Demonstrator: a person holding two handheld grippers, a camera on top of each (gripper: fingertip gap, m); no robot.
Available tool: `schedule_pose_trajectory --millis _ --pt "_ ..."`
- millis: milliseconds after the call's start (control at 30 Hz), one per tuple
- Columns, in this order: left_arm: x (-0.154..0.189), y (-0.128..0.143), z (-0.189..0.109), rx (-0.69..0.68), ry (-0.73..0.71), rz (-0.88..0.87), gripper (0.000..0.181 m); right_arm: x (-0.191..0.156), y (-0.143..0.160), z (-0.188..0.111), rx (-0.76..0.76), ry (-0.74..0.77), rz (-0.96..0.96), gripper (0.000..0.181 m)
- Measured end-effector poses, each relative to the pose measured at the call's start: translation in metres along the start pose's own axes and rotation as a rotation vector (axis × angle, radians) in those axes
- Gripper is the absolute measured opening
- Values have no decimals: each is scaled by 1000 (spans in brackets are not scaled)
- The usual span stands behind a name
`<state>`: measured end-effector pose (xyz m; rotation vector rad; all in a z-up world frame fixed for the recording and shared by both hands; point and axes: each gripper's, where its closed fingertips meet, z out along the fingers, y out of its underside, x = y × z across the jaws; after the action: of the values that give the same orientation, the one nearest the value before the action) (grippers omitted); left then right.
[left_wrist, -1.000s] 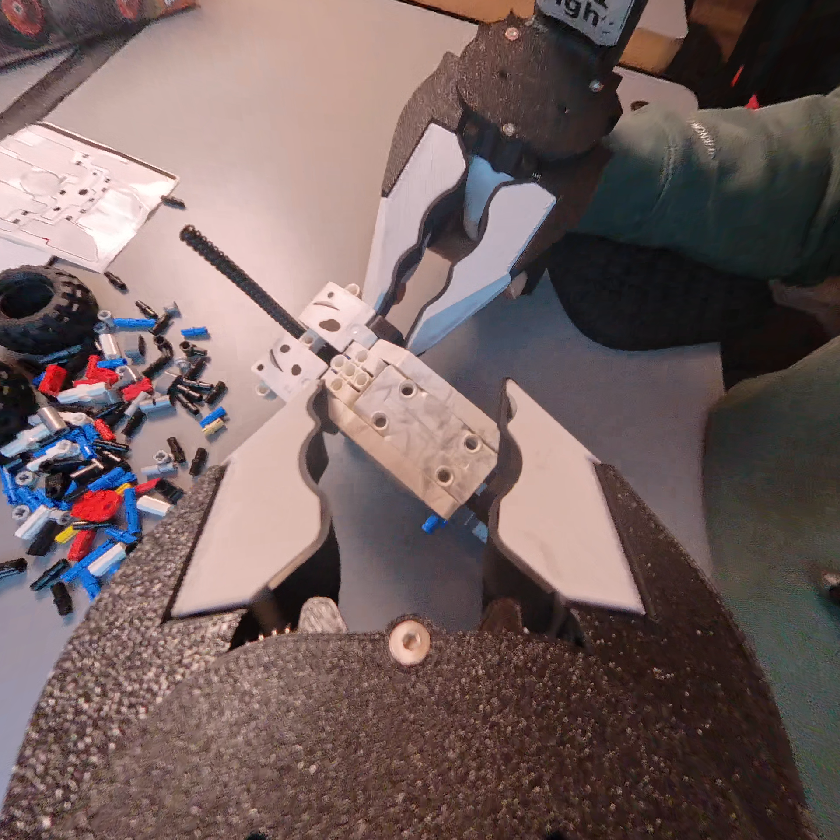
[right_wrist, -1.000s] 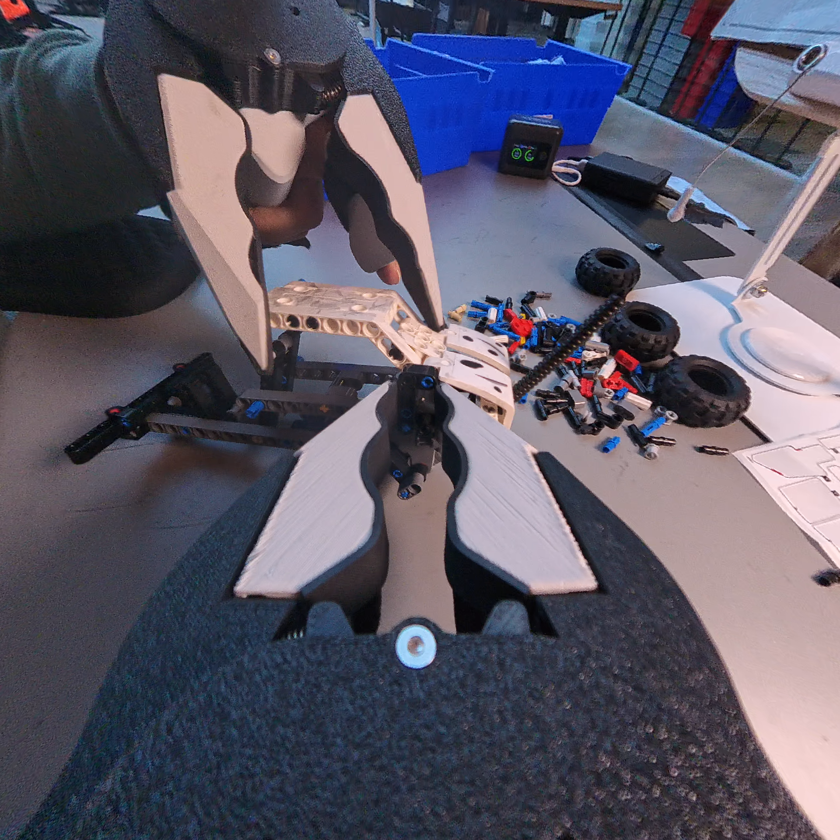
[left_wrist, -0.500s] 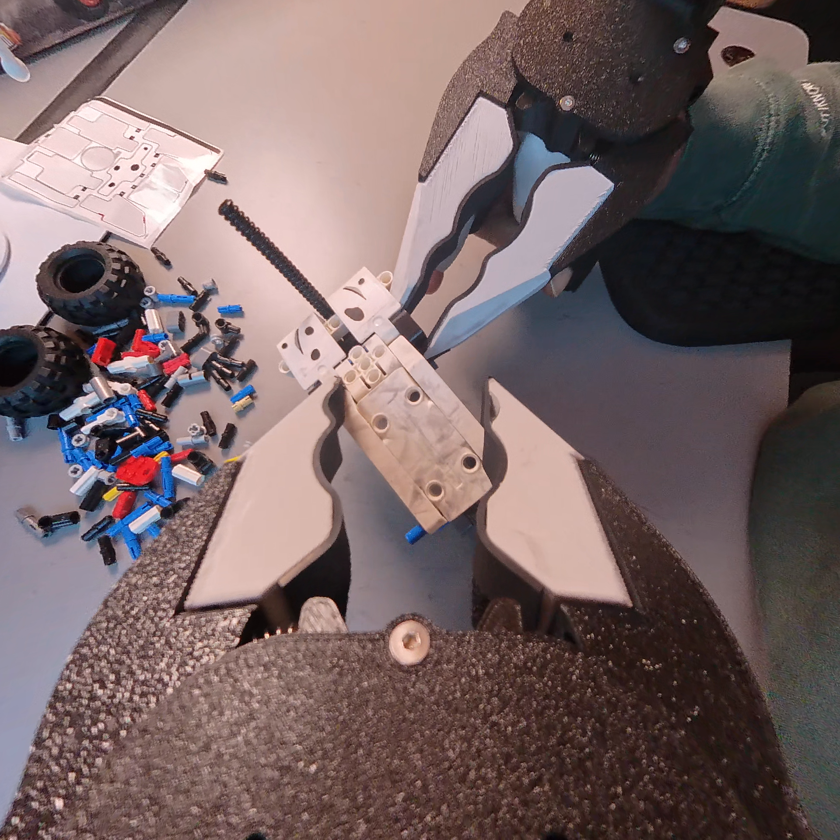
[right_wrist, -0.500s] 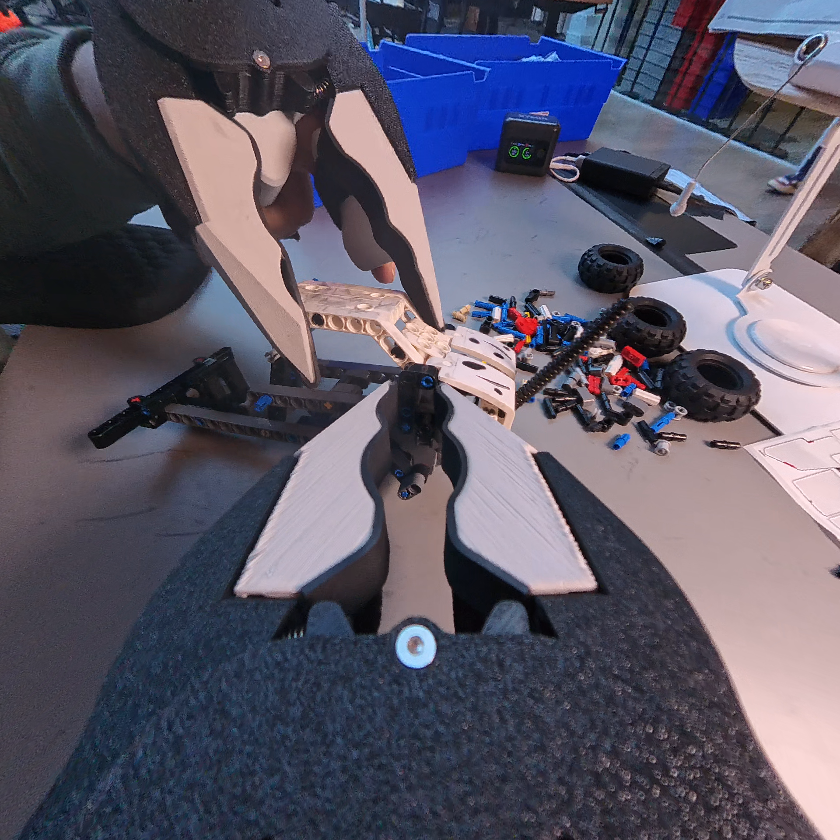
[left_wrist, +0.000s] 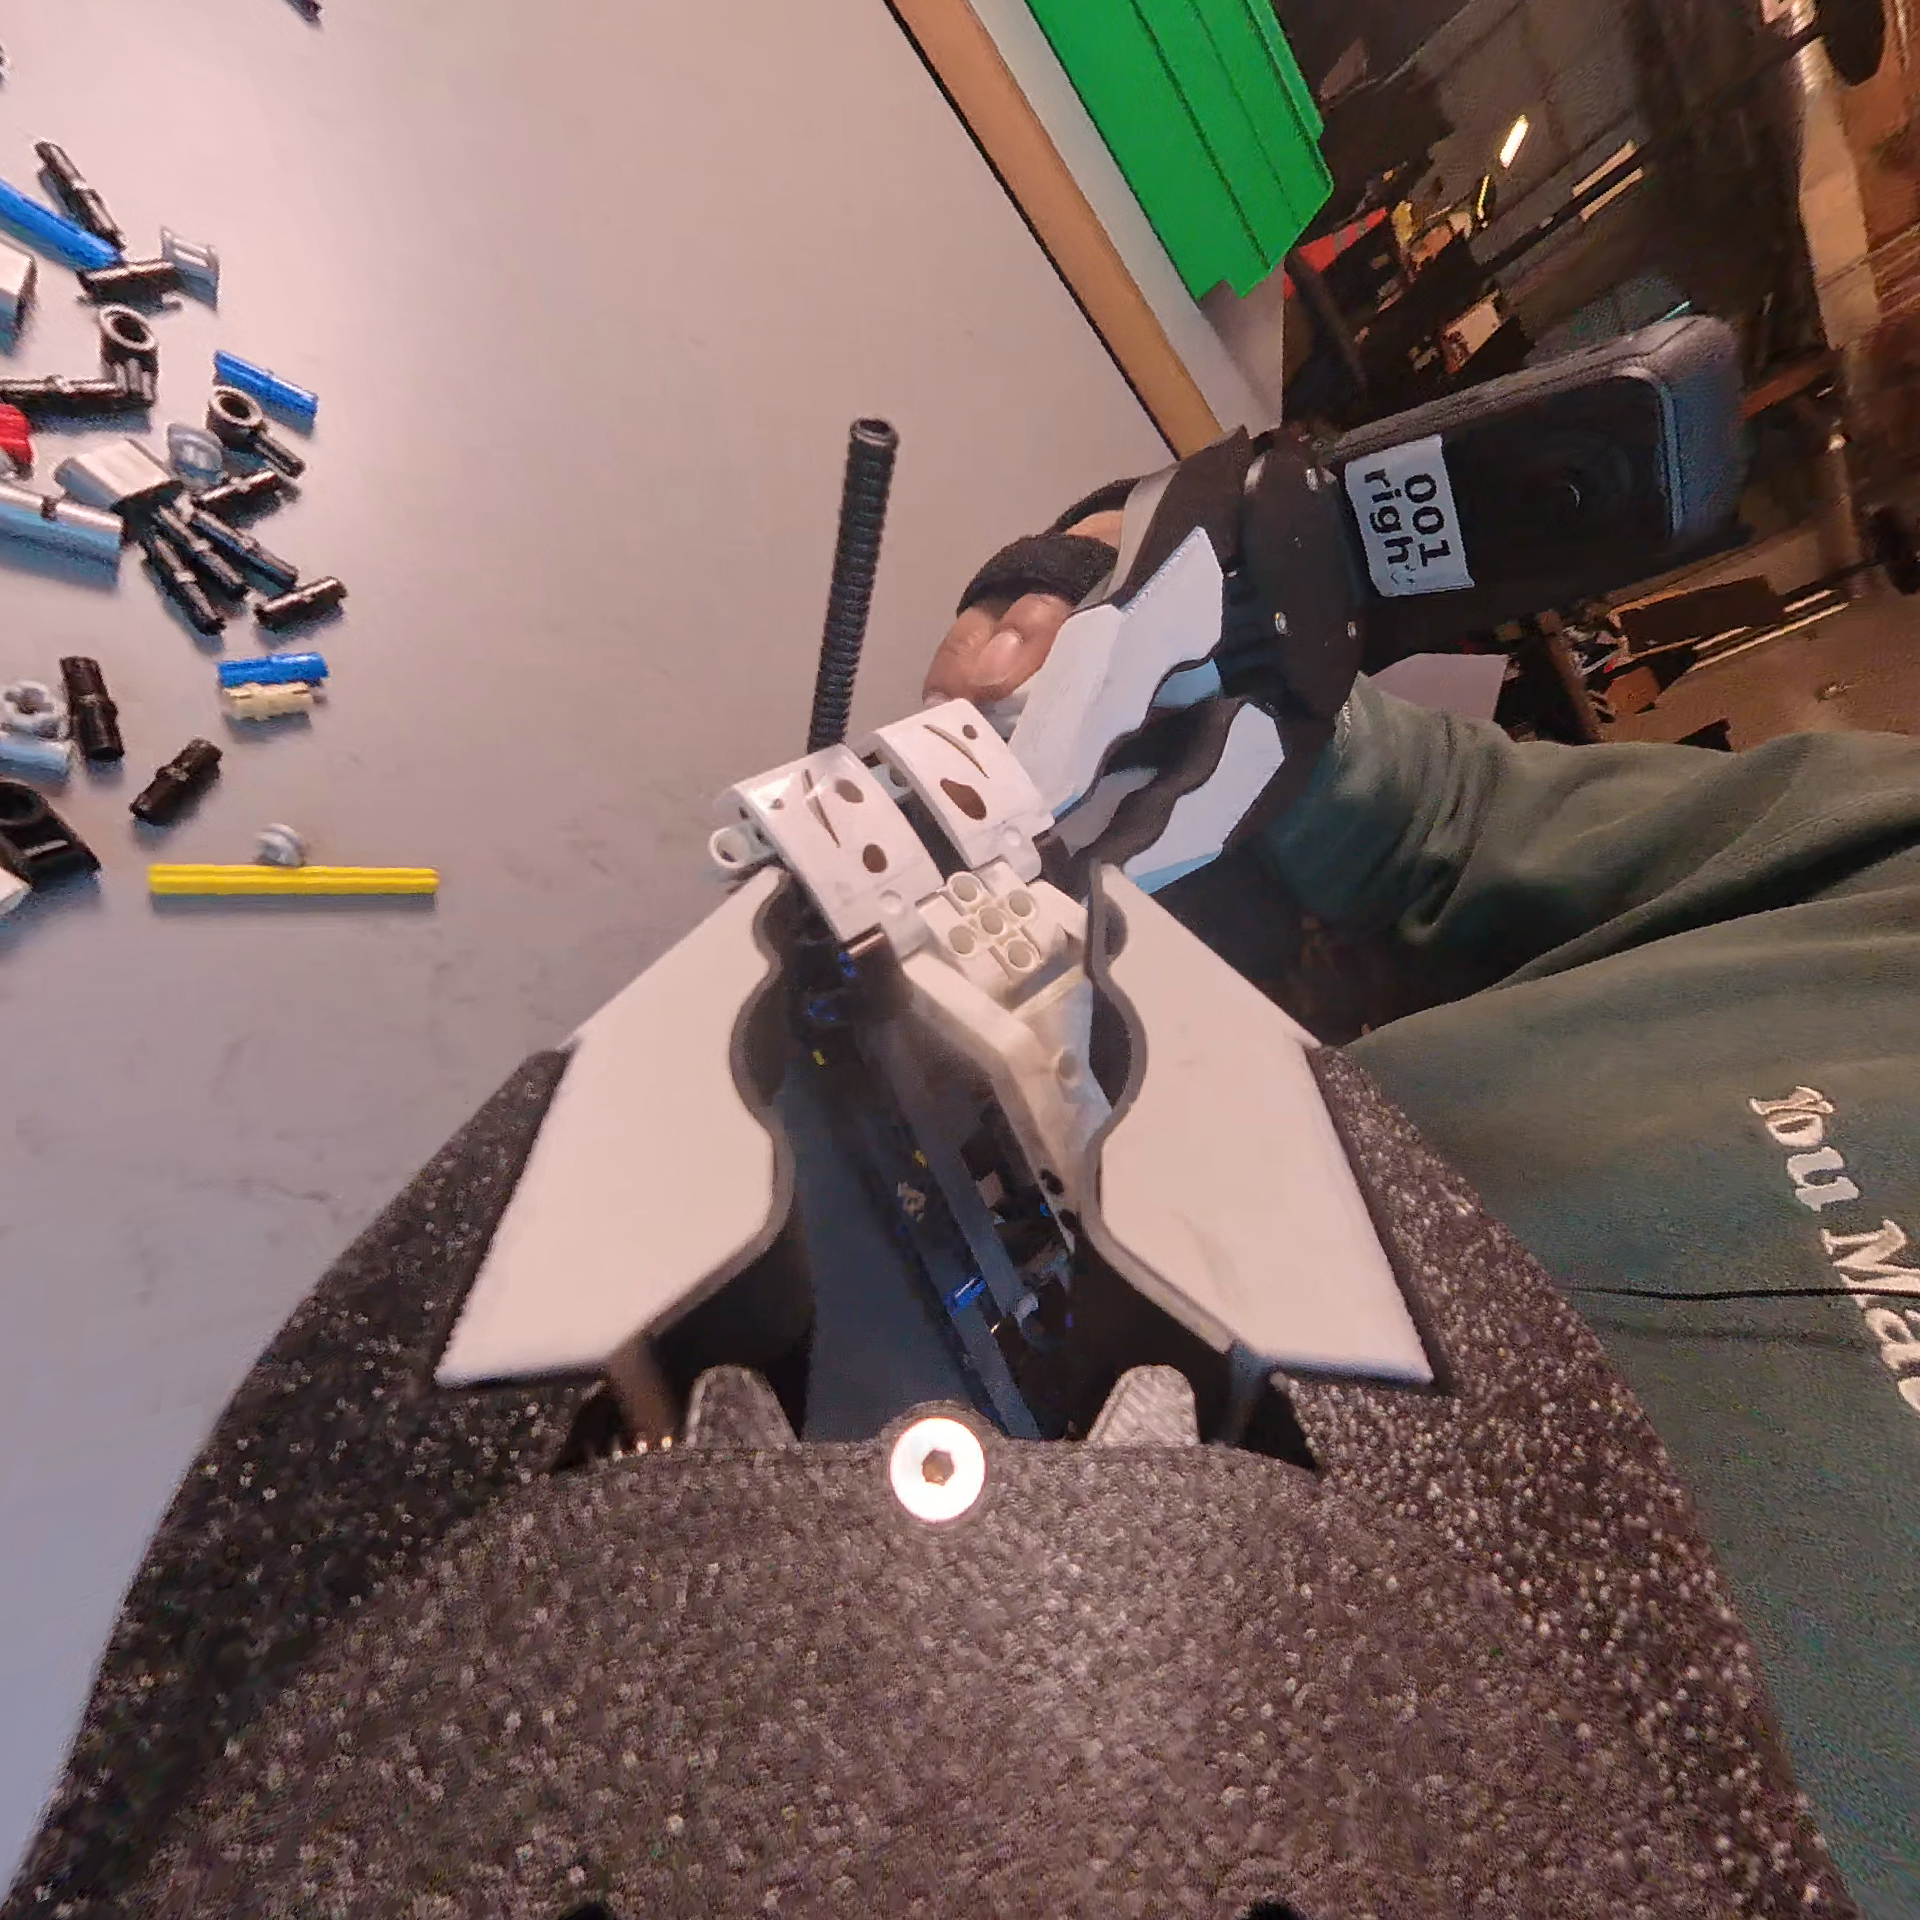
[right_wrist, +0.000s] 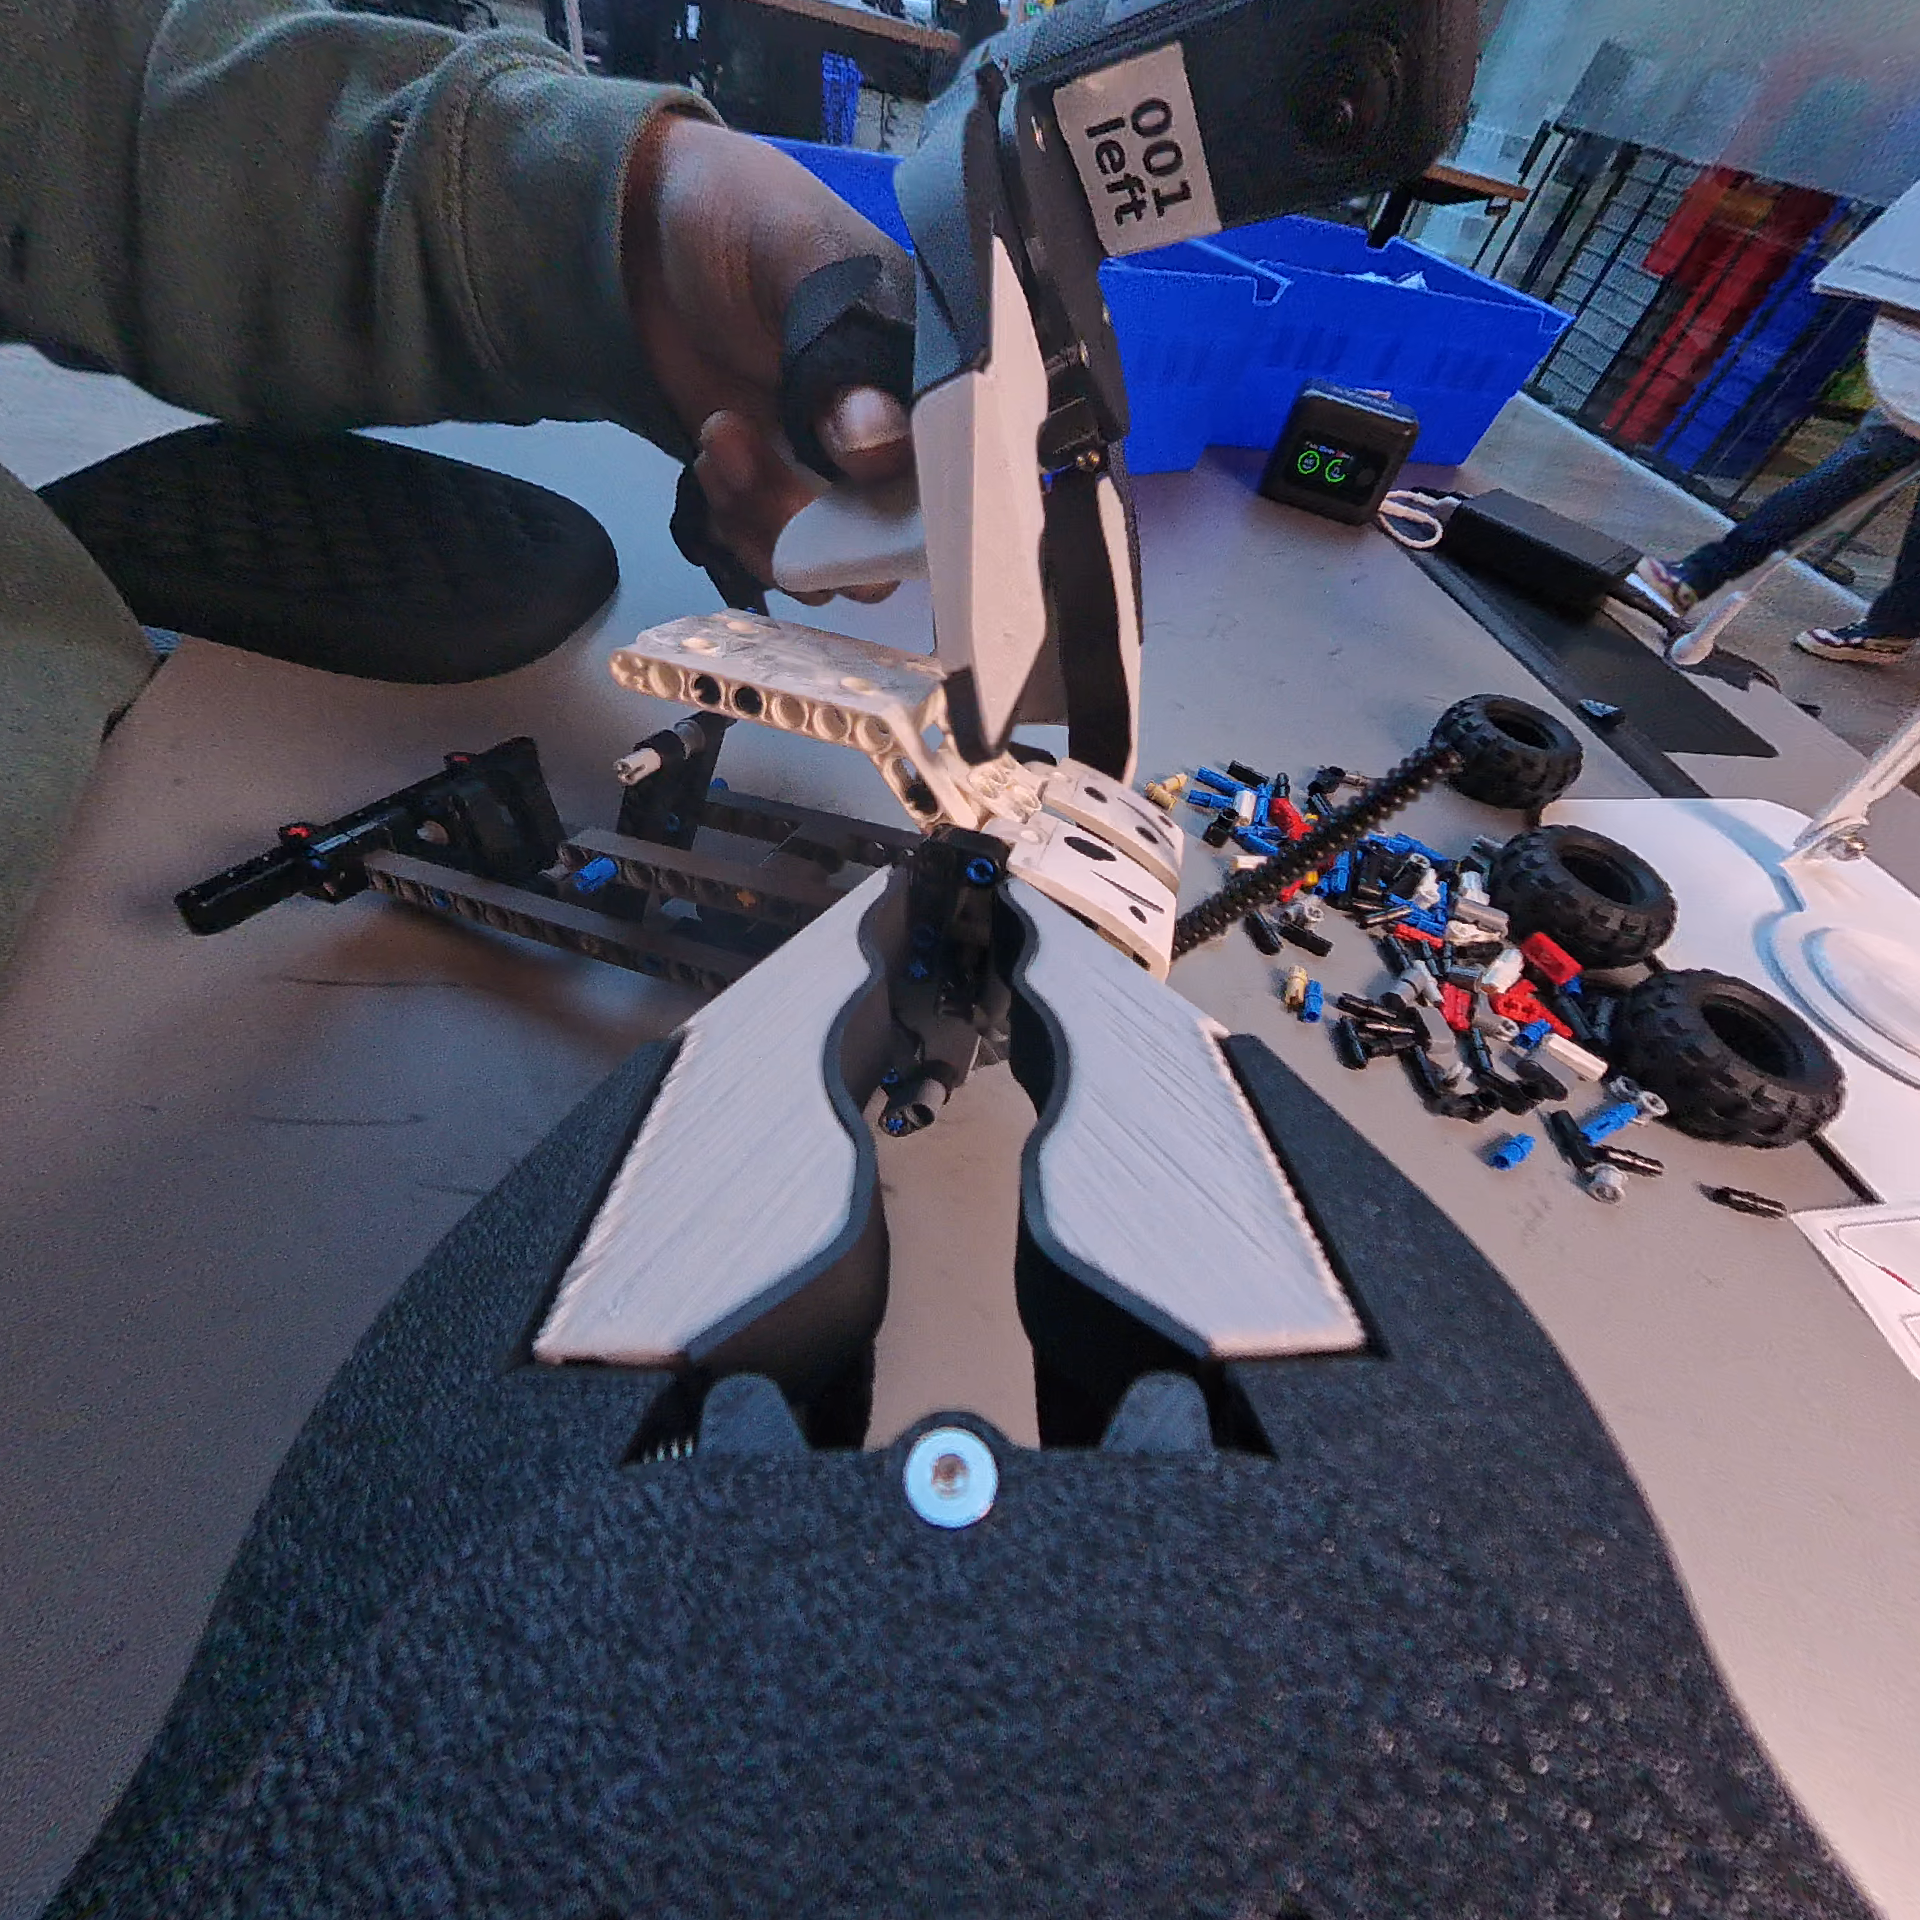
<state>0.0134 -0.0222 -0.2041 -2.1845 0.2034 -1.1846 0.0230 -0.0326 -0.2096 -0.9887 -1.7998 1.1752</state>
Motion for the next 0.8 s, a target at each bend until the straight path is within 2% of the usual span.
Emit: schedule_pose_trajectory --millis 100,433,800 --pt "-11 3 -5 27 7 -64 27 -2 1 3 -13 6 4 15" --pt "-12 7 -13 110 16 -15 15 1 8 5 -74 28 126 13" --pt "-6 13 -10 113 33 6 12 -4 13 -2 -96 -20 195 12"
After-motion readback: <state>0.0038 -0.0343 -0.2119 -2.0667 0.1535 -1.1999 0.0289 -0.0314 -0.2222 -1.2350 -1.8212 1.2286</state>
